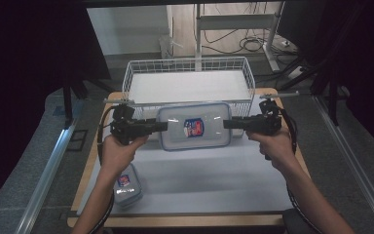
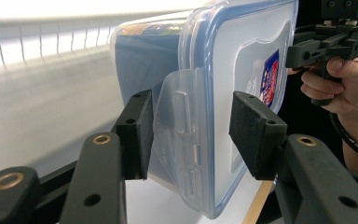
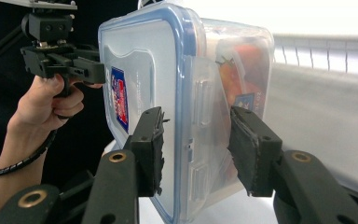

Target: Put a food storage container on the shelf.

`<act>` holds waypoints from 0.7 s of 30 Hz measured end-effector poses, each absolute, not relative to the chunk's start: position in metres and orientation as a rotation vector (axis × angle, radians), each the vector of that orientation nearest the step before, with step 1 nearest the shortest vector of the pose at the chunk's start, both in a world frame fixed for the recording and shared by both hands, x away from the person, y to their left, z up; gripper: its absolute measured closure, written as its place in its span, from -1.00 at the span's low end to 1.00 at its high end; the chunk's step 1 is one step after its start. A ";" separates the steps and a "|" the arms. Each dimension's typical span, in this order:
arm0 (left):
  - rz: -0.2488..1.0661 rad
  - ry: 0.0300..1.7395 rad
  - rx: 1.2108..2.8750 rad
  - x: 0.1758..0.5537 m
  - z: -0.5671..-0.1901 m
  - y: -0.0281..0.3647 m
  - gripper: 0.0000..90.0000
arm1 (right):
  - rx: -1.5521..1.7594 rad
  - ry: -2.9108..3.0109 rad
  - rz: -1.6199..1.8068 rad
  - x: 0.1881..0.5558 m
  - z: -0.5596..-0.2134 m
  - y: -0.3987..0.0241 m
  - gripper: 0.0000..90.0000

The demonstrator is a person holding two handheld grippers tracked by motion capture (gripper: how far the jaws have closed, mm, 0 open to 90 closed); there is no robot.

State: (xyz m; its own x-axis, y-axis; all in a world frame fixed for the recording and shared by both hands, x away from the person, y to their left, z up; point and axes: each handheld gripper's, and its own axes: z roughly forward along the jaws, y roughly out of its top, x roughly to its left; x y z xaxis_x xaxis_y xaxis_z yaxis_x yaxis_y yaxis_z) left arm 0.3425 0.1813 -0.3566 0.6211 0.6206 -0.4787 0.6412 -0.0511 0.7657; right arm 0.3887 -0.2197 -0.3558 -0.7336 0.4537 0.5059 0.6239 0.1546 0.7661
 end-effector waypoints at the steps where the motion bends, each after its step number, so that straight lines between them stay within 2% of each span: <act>1: -0.021 1.037 1.727 0.345 -0.353 0.182 0.12 | -1.065 -2.269 -1.635 0.392 -0.350 -0.219 0.25; 8: -0.009 1.046 1.703 0.369 -0.330 0.188 0.12 | -1.075 -2.263 -1.662 0.413 -0.328 -0.212 0.25; 21: -0.027 1.074 1.677 0.410 -0.304 0.197 0.12 | -1.113 -2.233 -1.678 0.449 -0.308 -0.203 0.24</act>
State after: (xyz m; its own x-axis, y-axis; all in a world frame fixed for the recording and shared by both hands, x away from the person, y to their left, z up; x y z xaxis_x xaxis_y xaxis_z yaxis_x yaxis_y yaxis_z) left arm 0.4101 0.1971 -0.3044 0.5899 0.6275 -0.5082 0.6519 0.0013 0.7583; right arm 0.4492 -0.2032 -0.3078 -0.7181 0.4724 0.5111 0.6223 0.1071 0.7754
